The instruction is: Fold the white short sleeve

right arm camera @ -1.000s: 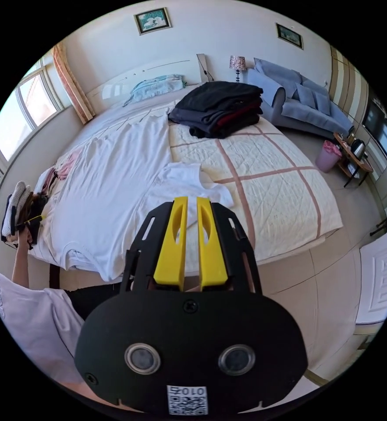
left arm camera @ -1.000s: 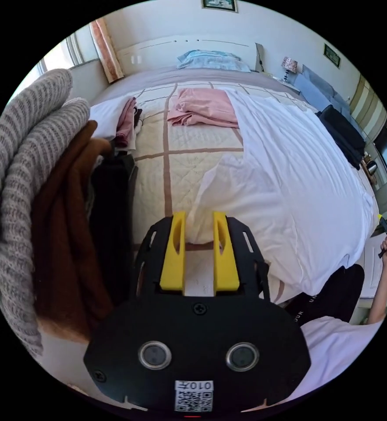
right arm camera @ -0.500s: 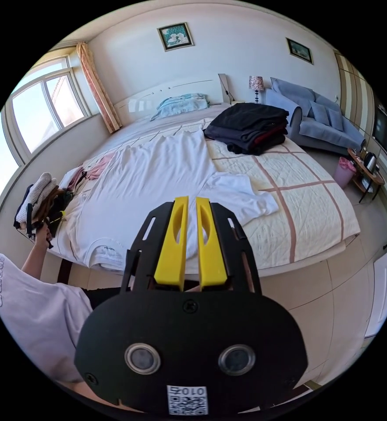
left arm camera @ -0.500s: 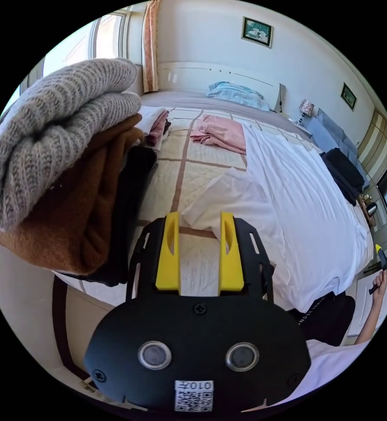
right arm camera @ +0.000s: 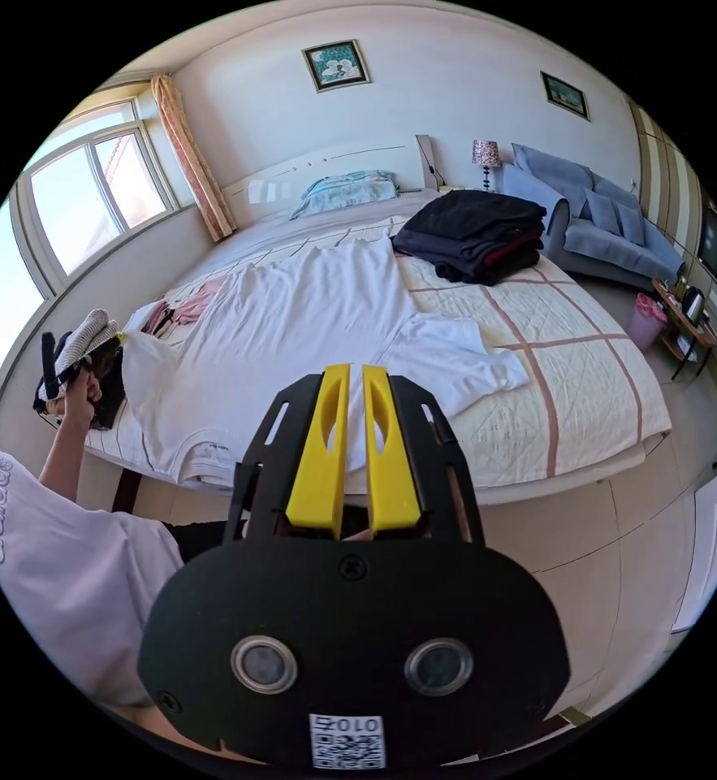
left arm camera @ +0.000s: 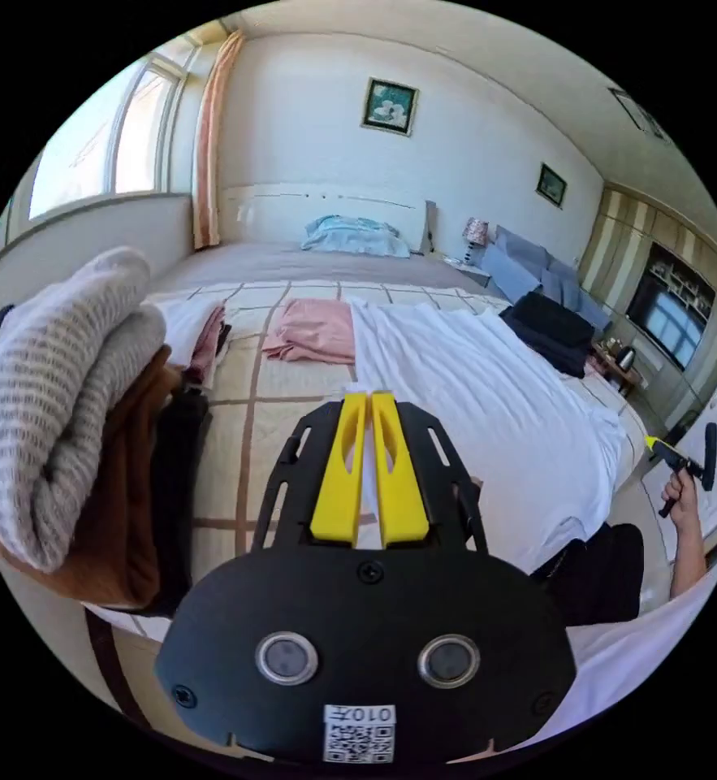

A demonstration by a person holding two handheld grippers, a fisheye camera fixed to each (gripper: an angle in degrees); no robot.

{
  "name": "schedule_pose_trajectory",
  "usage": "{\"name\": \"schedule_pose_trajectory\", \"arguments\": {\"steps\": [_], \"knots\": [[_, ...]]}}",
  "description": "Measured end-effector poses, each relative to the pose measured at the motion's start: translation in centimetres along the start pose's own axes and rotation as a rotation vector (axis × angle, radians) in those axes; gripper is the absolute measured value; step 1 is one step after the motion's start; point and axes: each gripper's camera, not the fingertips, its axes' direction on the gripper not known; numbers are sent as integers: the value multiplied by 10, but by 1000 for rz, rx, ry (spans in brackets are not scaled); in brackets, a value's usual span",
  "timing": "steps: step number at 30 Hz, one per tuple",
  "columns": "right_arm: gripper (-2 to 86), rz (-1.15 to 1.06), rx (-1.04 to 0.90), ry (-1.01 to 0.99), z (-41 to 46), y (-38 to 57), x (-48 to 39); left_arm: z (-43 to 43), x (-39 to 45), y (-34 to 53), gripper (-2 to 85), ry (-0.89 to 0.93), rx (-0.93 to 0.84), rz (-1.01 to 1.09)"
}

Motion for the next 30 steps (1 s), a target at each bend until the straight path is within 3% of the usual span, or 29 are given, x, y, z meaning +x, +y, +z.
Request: {"name": "schedule_pose_trajectory", "arguments": {"steps": [4,6,10,14,19,30], "knots": [[52,-21,-3,-42,12,-15,-11,35,127,-10,27,143,-172,475],[52,-43,-20,-80,18,-24,-21,52,155,11,43,121,-268,561],[53,-164,-78,-129,47,-42,-60,21,131,55,71,29,-181,480],[57,-295,-139,-325,101,-61,-116,10,92,86,84,-100,-233,442],[71,-395,-269,-403,166,-83,-168,14,61,111,89,-6,-257,418],[64,-288,-408,-454,242,-112,-185,31,17,105,47,113,-302,312]]}}
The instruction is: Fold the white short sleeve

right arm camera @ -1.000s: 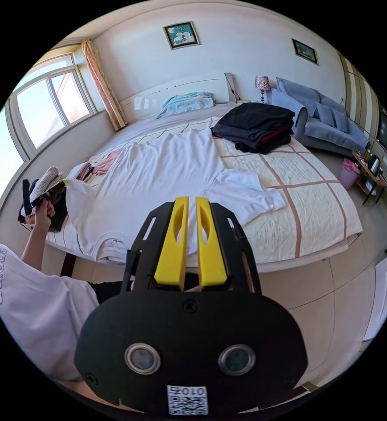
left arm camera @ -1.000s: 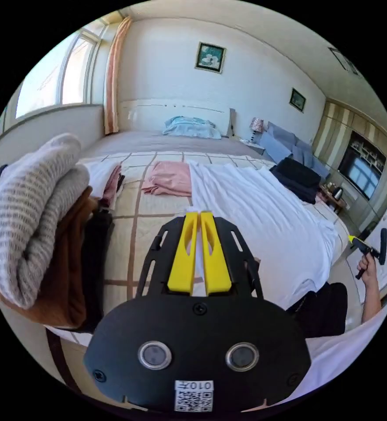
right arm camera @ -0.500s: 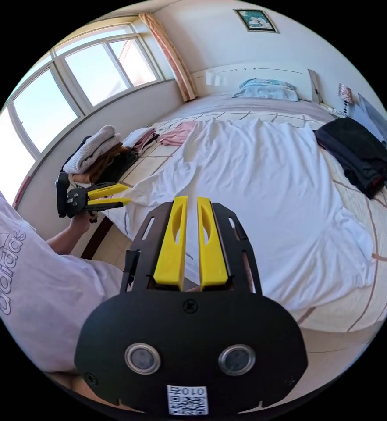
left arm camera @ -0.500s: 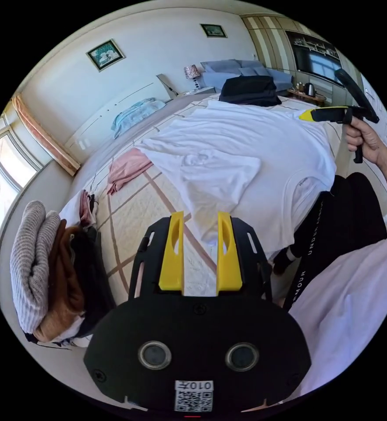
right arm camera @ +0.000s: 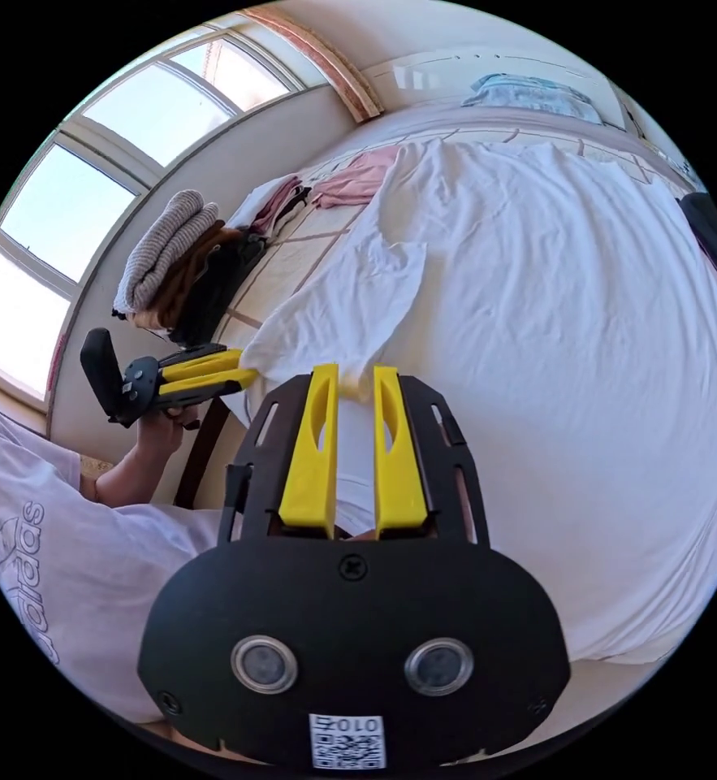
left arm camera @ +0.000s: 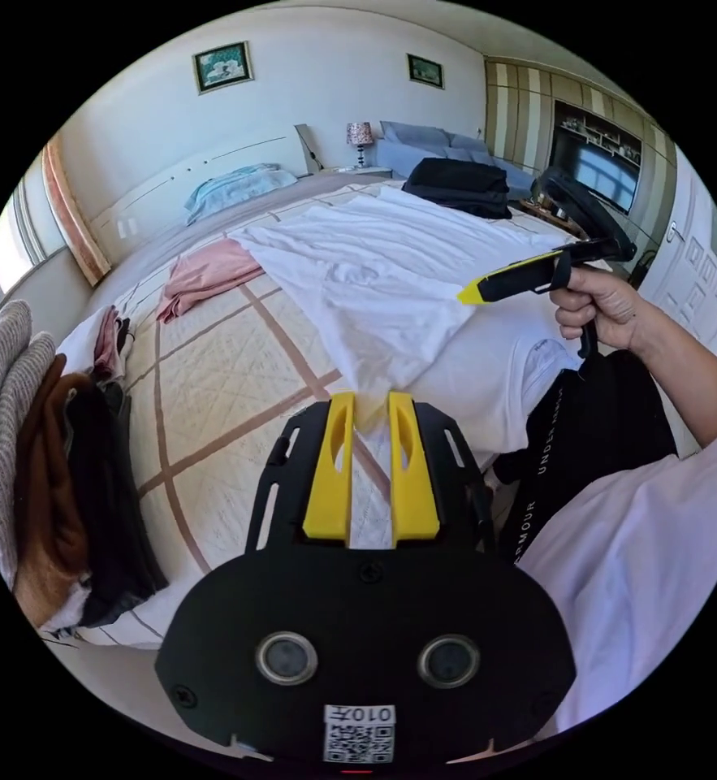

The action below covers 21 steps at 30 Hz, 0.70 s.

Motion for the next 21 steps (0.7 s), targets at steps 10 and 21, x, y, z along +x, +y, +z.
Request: {"name": "schedule_pose_trajectory", "arguments": {"steps": [10,21], "knots": [[44,24,-31,23,21,-12,12,-6,-35,21,3,4,-36,19],[46,11,21,-121,29,-14,32,2,-143,90,0,512,195,-599]]}}
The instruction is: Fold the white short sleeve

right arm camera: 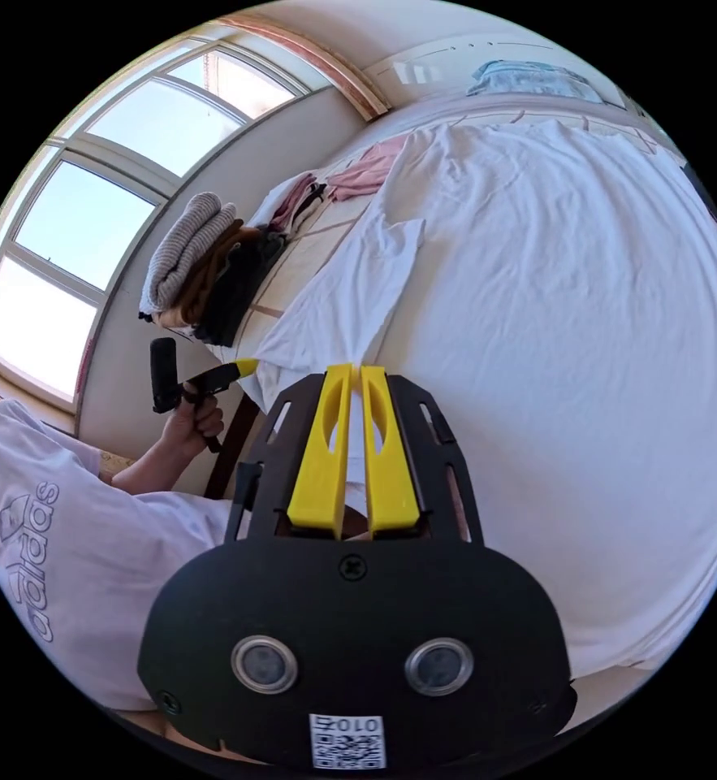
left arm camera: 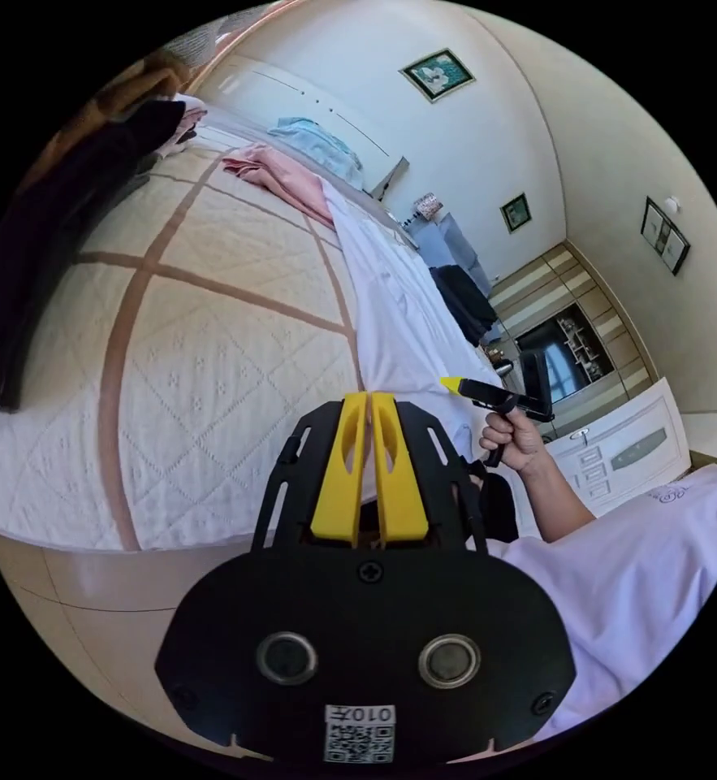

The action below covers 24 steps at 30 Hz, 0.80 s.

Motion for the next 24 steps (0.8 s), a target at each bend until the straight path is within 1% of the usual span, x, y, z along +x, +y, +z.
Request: {"name": "schedule_pose_trajectory", "arguments": {"steps": [2,4,6,7,9,11,13,16,17,18,21,24], "knots": [[50,2,22,56,-7,2,3,-11,12,-6,2,-85,-3,67],[52,29,48,99,-13,3,5,-22,48,-27,5,-262,-5,235],[53,14,85,105,-17,0,0,-18,76,-47,13,-340,-28,384],[55,-4,77,98,-15,-5,-4,-6,87,-62,19,-366,-100,449],[56,-30,41,119,-9,-11,-10,14,92,-79,28,-357,-218,488],[56,-38,52,169,-8,-11,-14,21,94,-83,36,-354,-231,501],[54,-29,64,177,-8,-9,-13,26,96,-88,44,-416,-233,504],[51,-25,73,178,-6,-12,-13,33,93,-102,36,-425,-265,458],[49,-44,79,168,-5,-16,-16,35,91,-105,32,-412,-282,437],[48,-57,81,159,-5,-18,-18,38,87,-109,24,-350,-315,412],[46,-105,74,94,8,-26,-24,33,76,-115,11,-279,-287,348],[45,-105,4,65,35,-31,-22,30,71,-125,16,-198,-282,306]]}}
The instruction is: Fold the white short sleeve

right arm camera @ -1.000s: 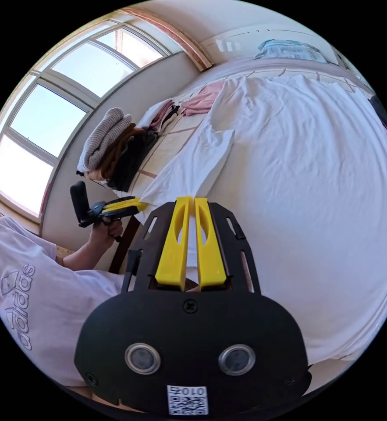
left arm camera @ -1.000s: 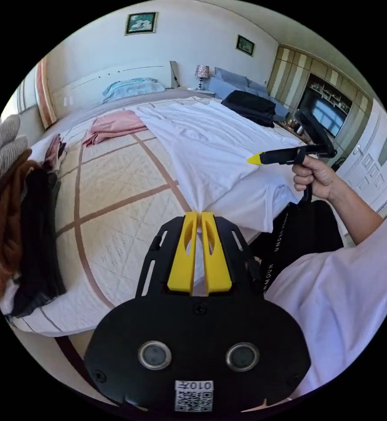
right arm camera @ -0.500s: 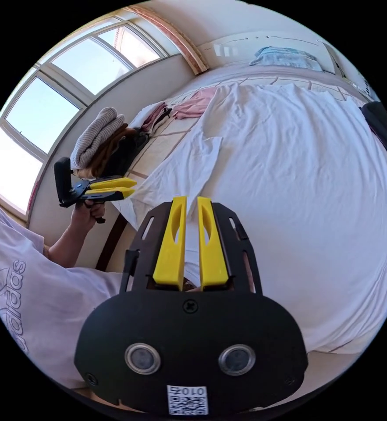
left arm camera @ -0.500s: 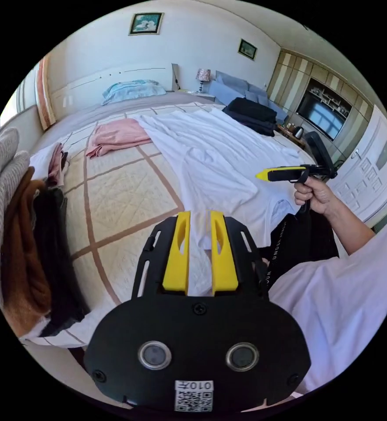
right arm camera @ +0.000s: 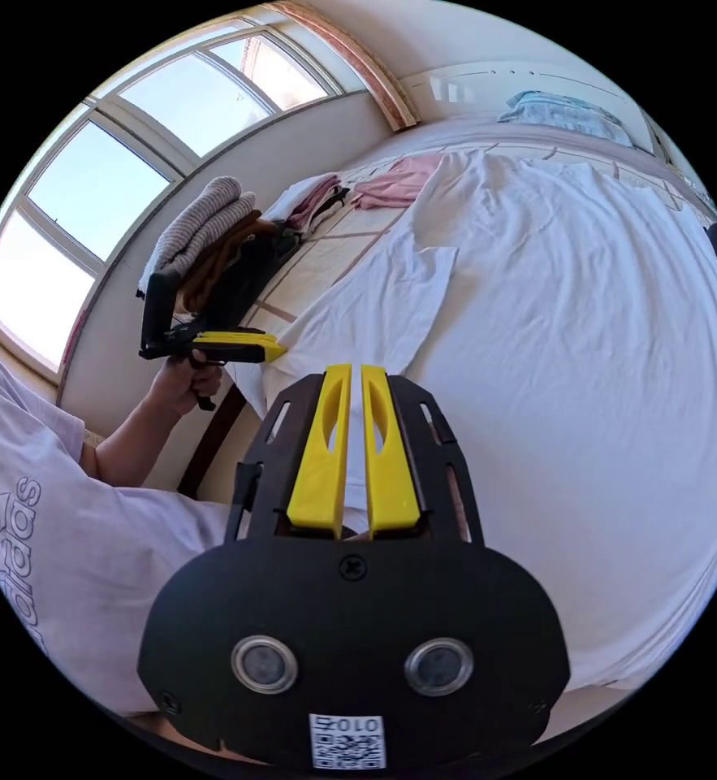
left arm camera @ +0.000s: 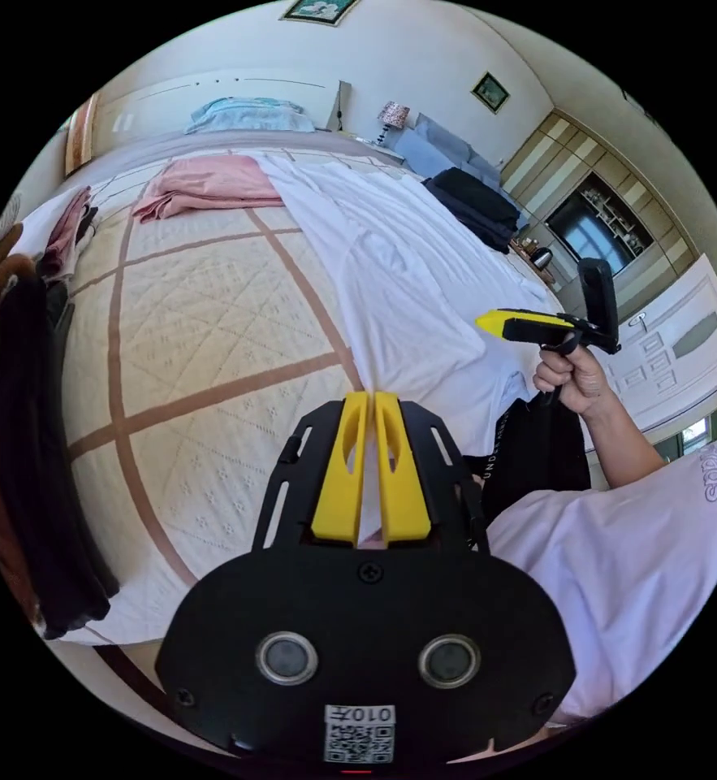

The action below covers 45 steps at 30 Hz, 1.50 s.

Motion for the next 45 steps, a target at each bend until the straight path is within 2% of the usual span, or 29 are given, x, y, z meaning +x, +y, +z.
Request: {"name": "schedule_pose_trajectory", "arguments": {"steps": [2,5,9,12,15,18,20,22,23,25,28,30,33,35,37,40,45], "knots": [[44,10,-50,27,15,0,1,-5,-3,-7,29,46,-8,-23],[42,22,-19,-3,12,1,2,-30,15,-40,52,-17,18,44],[42,26,-10,-27,12,-4,1,-34,66,-139,81,-104,11,383],[42,7,-5,3,8,-6,-7,-3,56,-213,95,-104,-113,318],[41,-1,-4,33,8,-5,-14,23,55,-253,99,-105,-153,258],[41,5,-7,48,10,-4,-16,39,67,-273,96,-190,-158,209],[41,-1,-15,50,11,-6,-18,32,83,-282,92,-249,-99,241],[41,-8,-22,49,13,-7,-19,13,123,-296,85,-340,7,454],[41,-11,-27,46,15,-8,-20,13,135,-300,85,-335,-1,555],[41,-10,-33,33,18,-9,-20,25,176,-316,87,-131,-220,1000],[41,-2,-21,17,19,-11,-20,55,195,-353,94,-228,-422,1169],[41,-5,-18,21,17,-11,-22,69,198,-380,97,-203,-527,1208],[41,-10,-20,38,16,-10,-26,77,205,-427,98,-46,-578,1221],[41,-5,-25,37,17,-8,-26,85,213,-447,95,-24,-599,1248],[41,1,-22,38,16,-8,-26,104,223,-466,88,46,-722,1261],[40,-8,-11,32,15,-10,-30,130,223,-478,71,41,-926,1257],[38,-41,-60,73,28,-17,-38,127,210,-510,39,99,-943,1161]]}}
